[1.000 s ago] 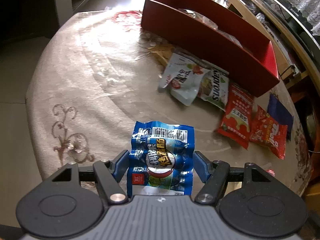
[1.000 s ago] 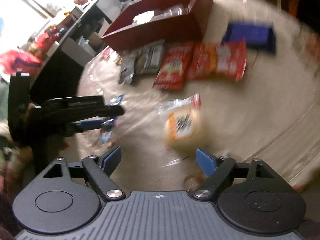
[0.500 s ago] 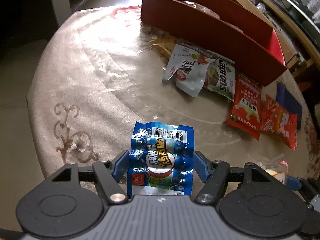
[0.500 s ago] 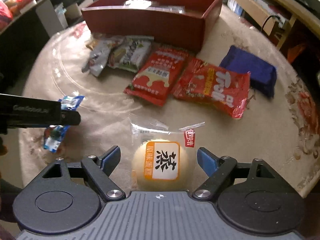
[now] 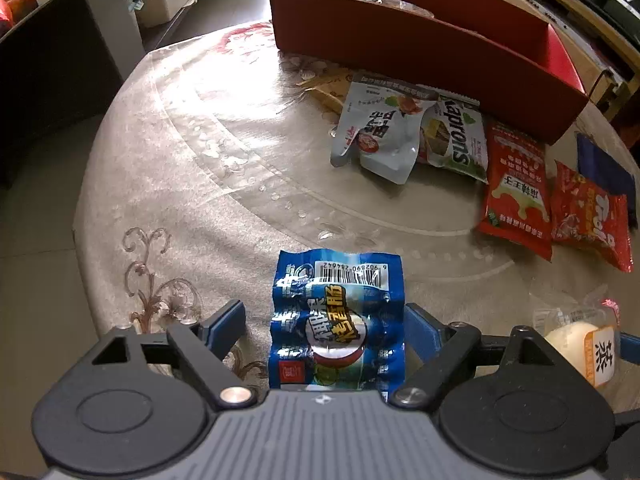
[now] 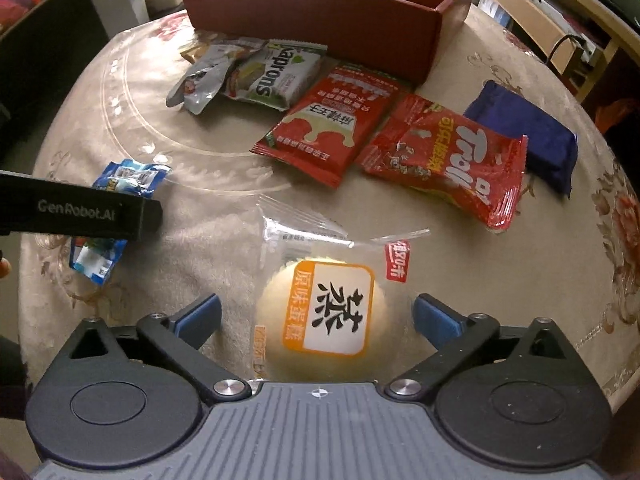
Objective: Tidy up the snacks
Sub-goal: 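Grasp the blue sausage pack with left tool while right tool grasps the round bun, then carry the blue pack and the bun into the red box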
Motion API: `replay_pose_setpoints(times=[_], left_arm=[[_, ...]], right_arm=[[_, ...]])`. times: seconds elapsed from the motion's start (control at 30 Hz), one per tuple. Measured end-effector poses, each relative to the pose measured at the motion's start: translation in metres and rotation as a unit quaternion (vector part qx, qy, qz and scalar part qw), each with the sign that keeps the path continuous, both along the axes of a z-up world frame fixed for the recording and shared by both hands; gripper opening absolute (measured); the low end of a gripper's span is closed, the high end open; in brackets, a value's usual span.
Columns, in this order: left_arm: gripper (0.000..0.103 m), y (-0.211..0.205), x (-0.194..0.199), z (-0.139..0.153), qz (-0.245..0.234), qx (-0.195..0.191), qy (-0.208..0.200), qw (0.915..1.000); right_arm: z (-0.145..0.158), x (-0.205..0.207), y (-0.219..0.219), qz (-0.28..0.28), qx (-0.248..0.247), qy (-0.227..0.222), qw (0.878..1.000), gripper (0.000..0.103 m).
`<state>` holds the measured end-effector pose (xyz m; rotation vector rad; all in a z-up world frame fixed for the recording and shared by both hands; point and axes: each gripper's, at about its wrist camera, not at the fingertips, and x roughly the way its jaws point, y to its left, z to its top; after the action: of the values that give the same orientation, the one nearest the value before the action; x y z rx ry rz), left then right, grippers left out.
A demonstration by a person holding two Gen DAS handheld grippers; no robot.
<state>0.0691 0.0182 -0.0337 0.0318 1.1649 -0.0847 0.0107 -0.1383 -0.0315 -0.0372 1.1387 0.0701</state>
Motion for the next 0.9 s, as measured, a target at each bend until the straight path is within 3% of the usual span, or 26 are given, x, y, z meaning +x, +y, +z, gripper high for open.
replay_pose_setpoints(times=[0.07, 0.13, 0.2, 0.43, 0.9], left_arm=[[0.080, -0.003, -0.002, 0.001, 0.003, 0.008, 0.002, 1.0000], [0.072, -0.004, -0.007, 0.003, 0.000, 0.007, -0.003, 1.0000], [0.070, -0.004, -0.011, 0.004, -0.004, 0.004, -0.011, 0.9999], [0.069, -0.002, -0.011, 0.011, 0.002, -0.034, 0.005, 0.9994], [0.069, -0.013, -0.003, 0.042, -0.006, -0.056, -0.037, 0.9977]], right_arm=[[0.002, 0.000, -0.003, -0.005, 0.001, 0.003, 1.000, 0.098], [0.006, -0.002, -0.004, -0.008, -0.013, 0.000, 1.000, 0.079], [0.010, -0.004, -0.007, -0.005, -0.003, -0.003, 1.000, 0.068], [0.015, -0.007, -0.005, 0.003, -0.030, -0.023, 0.999, 0.066], [0.039, -0.005, -0.021, -0.024, -0.002, -0.064, 0.998, 0.066]])
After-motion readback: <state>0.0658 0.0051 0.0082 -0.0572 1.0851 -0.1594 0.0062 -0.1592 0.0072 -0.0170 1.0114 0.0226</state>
